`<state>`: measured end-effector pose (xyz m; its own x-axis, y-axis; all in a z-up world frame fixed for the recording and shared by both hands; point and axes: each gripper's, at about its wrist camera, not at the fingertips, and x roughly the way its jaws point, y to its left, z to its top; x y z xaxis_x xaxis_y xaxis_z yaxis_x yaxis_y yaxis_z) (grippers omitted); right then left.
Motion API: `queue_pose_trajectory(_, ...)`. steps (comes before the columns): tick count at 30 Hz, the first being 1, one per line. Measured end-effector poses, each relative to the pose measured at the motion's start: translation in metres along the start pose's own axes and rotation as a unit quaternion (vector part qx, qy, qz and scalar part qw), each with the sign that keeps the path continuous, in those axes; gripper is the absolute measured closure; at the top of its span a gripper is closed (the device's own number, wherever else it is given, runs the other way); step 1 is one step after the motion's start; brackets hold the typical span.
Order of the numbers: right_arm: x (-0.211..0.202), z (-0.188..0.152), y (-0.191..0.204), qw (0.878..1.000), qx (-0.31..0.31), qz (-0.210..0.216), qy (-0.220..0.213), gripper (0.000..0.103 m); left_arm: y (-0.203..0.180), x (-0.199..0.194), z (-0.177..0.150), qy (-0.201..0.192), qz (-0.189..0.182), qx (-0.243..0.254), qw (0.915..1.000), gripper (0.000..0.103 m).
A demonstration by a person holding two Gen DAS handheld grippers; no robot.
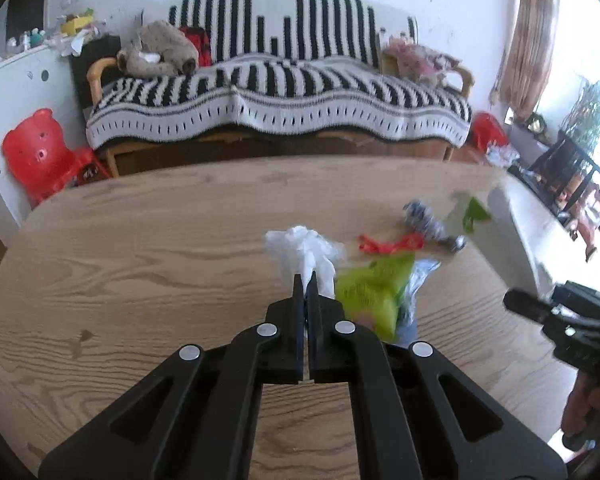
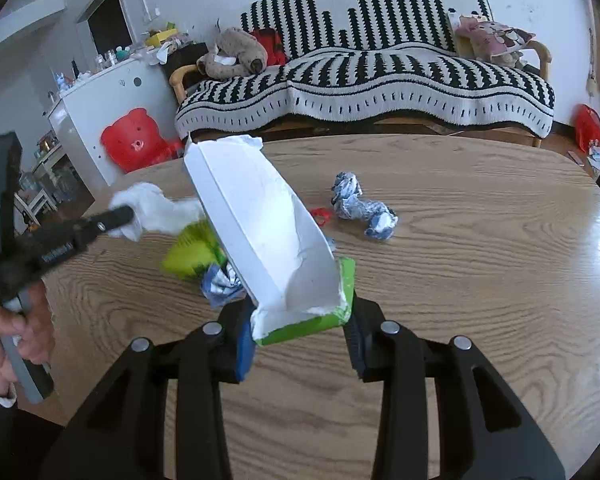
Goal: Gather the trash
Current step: 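Grasp the white tissue box with the right tool while the left tool grasps the white tissue, then carry the tissue box and tissue with both tools over the bin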
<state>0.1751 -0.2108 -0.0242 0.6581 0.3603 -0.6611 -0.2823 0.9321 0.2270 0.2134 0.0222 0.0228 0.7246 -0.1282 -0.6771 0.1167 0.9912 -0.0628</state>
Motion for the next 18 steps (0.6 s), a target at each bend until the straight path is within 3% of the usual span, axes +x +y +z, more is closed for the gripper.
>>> queue_pose_trajectory(10,-0.048,-0.013,-0.014,1.0,0.006,-0.018,-0.015,0.066,-0.017,-0.04,0.005,-0.033,-0.027,0.006,0.9991,0.103)
queue_pose_trajectory(18,-0.093,-0.027,-0.037,0.999,0.008,-0.043,-0.027,0.066,-0.065,-0.05,0.0,-0.035,-0.06,0.038,0.9969,0.103)
